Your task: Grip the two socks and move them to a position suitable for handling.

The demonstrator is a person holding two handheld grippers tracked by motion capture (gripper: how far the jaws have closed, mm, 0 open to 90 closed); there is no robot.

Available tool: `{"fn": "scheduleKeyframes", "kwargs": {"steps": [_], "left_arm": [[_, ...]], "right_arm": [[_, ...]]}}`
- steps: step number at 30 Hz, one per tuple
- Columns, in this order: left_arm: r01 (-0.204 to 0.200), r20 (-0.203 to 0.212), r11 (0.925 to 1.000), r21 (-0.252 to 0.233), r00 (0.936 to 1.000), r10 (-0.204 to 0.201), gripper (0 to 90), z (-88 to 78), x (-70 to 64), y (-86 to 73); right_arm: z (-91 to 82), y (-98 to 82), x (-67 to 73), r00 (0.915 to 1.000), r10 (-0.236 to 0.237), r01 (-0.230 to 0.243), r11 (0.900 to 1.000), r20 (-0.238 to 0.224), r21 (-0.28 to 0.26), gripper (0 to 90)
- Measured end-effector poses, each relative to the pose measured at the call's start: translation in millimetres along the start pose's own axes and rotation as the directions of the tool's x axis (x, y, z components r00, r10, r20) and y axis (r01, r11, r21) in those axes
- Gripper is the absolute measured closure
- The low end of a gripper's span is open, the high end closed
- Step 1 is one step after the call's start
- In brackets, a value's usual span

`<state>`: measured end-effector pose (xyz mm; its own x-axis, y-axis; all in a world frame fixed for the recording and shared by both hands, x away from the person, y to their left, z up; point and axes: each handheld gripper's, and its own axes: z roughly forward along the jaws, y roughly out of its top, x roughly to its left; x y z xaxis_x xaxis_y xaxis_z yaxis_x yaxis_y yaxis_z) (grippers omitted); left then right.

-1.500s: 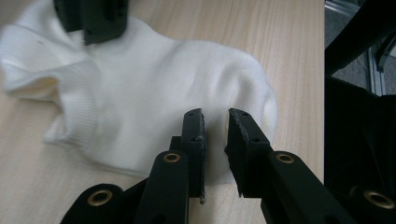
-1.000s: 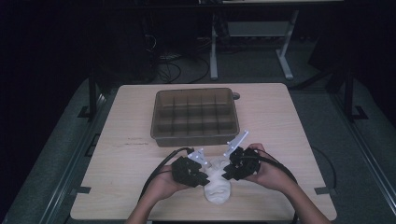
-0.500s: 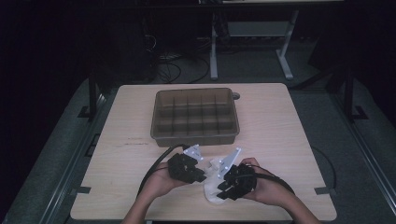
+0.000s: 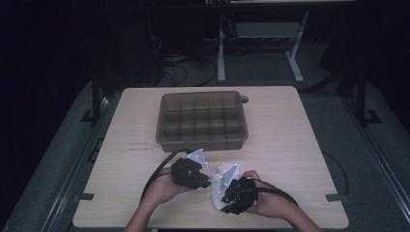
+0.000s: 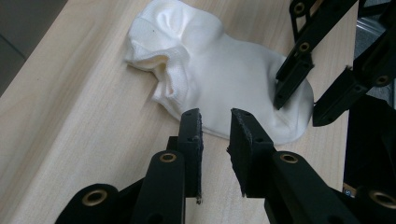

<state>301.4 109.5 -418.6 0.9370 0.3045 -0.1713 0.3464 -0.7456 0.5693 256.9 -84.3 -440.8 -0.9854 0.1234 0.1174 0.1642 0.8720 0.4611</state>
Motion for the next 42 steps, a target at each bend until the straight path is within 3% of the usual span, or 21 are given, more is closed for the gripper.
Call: {"fn": "scheduleKeyframes", "kwargs": {"steps": [10, 19, 26, 31, 33, 38, 39, 42], "left_arm": [[0.013, 0.005, 0.9999, 0.001, 0.9999, -0.013, 73.6, 1.0, 1.7, 0.1], [0.016, 0.011, 0.9999, 0.006, 0.9998, -0.016, 73.5, 4.3, 3.8, 1.4], [0.013, 0.017, 0.9999, 0.008, 0.9998, -0.013, 73.4, 9.1, 4.0, 3.8], [0.013, 0.031, 0.9998, 0.014, 0.9994, -0.014, 72.8, 16.5, 2.6, 7.4], [0.011, 0.041, 0.9998, 0.016, 0.9991, -0.012, 73.3, 19.5, 1.7, 10.0], [-0.023, 0.068, 0.9992, 0.031, 0.9975, 0.021, 80.1, 29.5, -2.2, 17.5], [-0.045, 0.071, 0.9980, 0.045, 0.9966, 0.042, 82.2, 30.1, -1.8, 18.7], [-0.020, 0.075, 0.9994, 0.027, 0.9970, 0.018, 84.7, 37.2, -5.9, 20.7]], "right_arm": [[3.9, -3.2, 5.1, 0.9991, -0.034, 0.034, 0.999, 0.027, 0.000, 61.0], [5.2, -1.9, 9.4, 0.9919, -0.094, 0.093, 0.996, 0.085, 0.013, 69.1], [4.9, -0.6, 5.4, 0.9932, -0.067, 0.066, 0.998, 0.096, 0.015, 78.7], [3.4, -1.0, 1.2, 0.9979, 0.004, -0.004, 1.000, 0.065, 0.000, 81.1], [2.1, -1.0, 0.2, 0.9992, 0.001, -0.001, 1.000, 0.039, -0.008, 81.3], [-5.7, 1.7, 4.0, 0.9984, -0.021, 0.022, 1.000, 0.052, -0.012, 81.5], [-7.2, 2.2, 4.3, 0.9986, -0.022, 0.023, 1.000, 0.048, -0.014, 81.5], [-10.5, 2.4, 6.7, 0.9991, -0.016, 0.017, 1.000, 0.039, -0.025, 81.6]]}}
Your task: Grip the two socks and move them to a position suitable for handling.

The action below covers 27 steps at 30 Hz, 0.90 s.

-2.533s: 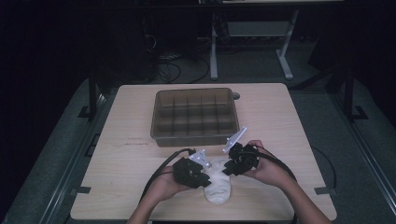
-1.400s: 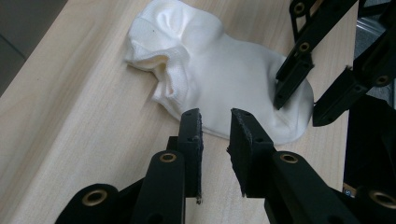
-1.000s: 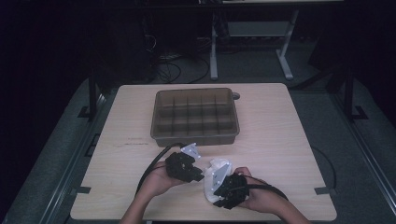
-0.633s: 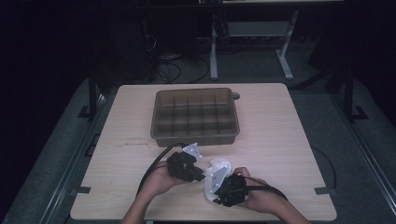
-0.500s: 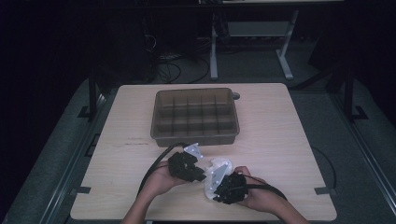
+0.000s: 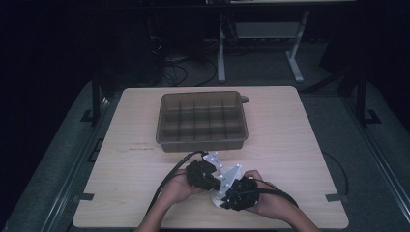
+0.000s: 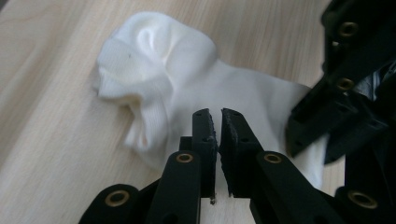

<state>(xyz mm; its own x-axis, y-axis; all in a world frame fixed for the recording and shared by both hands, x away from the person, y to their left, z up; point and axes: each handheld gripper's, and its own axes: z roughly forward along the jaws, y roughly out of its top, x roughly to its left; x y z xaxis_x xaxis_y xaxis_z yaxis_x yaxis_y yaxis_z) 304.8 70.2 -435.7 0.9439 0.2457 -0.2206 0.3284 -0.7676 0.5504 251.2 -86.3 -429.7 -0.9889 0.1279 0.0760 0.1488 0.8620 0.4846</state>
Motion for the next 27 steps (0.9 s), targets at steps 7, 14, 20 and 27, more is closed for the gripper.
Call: {"fn": "scheduleKeyframes", "kwargs": {"steps": [7, 14, 20, 27], "left_arm": [[-0.006, 0.016, 0.9996, 0.027, 0.9999, 0.005, 86.8, 12.0, -1.9, -2.5], [0.000, 0.024, 1.0000, 0.010, 0.9997, 0.000, 85.3, 13.0, -1.7, -6.9], [0.012, 0.003, 0.9995, -0.031, 0.9999, -0.012, 84.3, 2.8, 0.6, -5.8], [0.020, -0.007, 0.9991, -0.038, 0.9998, -0.020, 83.7, -1.1, 3.2, -7.5]], "right_arm": [[-5.6, 0.3, 1.5, 1.0000, -0.004, 0.004, 1.000, 0.007, -0.026, 81.6], [-4.9, 0.9, 2.2, 0.9999, -0.002, 0.002, 0.999, -0.010, -0.034, 81.7], [-5.9, 1.6, 3.6, 0.9997, -0.001, 0.000, 1.000, -0.024, -0.028, 81.7], [-5.0, 2.7, 8.6, 0.9986, -0.006, 0.005, 1.000, -0.053, -0.024, 81.6]]}}
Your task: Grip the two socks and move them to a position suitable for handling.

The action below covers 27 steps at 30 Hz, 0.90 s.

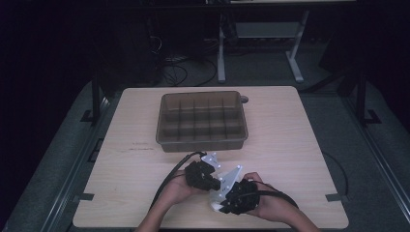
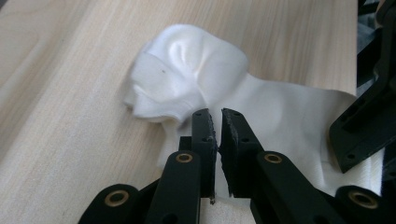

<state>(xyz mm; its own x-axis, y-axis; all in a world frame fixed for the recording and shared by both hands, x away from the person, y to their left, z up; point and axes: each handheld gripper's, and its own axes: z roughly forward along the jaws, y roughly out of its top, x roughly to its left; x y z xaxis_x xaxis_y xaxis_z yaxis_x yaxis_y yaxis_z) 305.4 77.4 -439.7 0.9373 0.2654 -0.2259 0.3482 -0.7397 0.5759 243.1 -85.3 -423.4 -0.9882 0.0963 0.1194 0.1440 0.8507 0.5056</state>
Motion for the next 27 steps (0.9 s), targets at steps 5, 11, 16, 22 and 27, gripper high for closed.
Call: {"fn": "scheduleKeyframes", "kwargs": {"steps": [5, 11, 16, 22, 27], "left_arm": [[-0.007, -0.014, 0.9998, -0.019, 0.9999, 0.007, 83.6, -8.8, 0.9, 2.5], [0.008, -0.022, 0.9999, 0.006, 0.9997, -0.008, 83.6, -6.1, 5.7, 1.1], [0.022, -0.015, 0.9995, 0.020, 0.9997, -0.022, 83.5, 0.9, 6.3, -3.7], [0.016, -0.003, 0.9994, 0.029, 0.9999, -0.016, 83.6, 2.2, 5.1, -5.2], [0.007, 0.008, 0.9992, 0.039, 0.9999, -0.008, 83.5, 2.3, 4.2, -6.5]], "right_arm": [[-0.5, 0.8, 3.2, 1.0000, -0.001, 0.001, 1.000, -0.010, 0.004, 81.6], [-2.0, 4.6, 5.1, 0.9999, -0.007, 0.007, 1.000, -0.015, -0.002, 81.6], [-7.0, 7.4, 7.6, 0.9997, -0.016, 0.016, 1.000, -0.019, -0.011, 81.6], [-12.1, 8.2, 7.8, 0.9997, -0.021, 0.021, 1.000, -0.013, -0.021, 81.6], [-18.0, 10.7, 8.1, 0.9997, -0.025, 0.025, 0.999, 0.002, -0.022, 81.5]]}}
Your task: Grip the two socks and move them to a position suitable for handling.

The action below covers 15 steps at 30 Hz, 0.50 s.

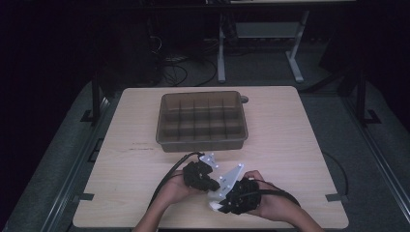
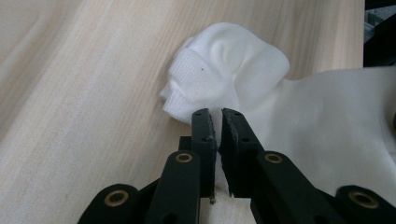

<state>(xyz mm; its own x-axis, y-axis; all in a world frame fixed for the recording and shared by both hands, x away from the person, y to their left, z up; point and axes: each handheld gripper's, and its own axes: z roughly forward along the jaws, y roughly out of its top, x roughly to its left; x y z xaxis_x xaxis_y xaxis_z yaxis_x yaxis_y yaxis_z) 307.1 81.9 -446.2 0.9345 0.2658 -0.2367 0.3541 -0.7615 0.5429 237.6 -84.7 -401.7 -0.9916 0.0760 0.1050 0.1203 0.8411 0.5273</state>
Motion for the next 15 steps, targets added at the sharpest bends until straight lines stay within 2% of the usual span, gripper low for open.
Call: {"fn": "scheduleKeyframes", "kwargs": {"steps": [8, 15], "left_arm": [[-0.016, 0.021, 0.9998, 0.009, 0.9997, 0.016, 83.5, -0.8, -4.3, -3.7], [-0.013, 0.008, 0.9984, -0.055, 0.9999, 0.014, 81.6, -14.2, -6.9, -2.6]], "right_arm": [[-5.6, 4.9, 2.0, 0.9999, -0.010, 0.010, 1.000, 0.006, -0.002, 81.5], [-5.6, 7.2, 4.4, 1.0000, -0.008, 0.008, 1.000, -0.003, 0.010, 81.5]]}}
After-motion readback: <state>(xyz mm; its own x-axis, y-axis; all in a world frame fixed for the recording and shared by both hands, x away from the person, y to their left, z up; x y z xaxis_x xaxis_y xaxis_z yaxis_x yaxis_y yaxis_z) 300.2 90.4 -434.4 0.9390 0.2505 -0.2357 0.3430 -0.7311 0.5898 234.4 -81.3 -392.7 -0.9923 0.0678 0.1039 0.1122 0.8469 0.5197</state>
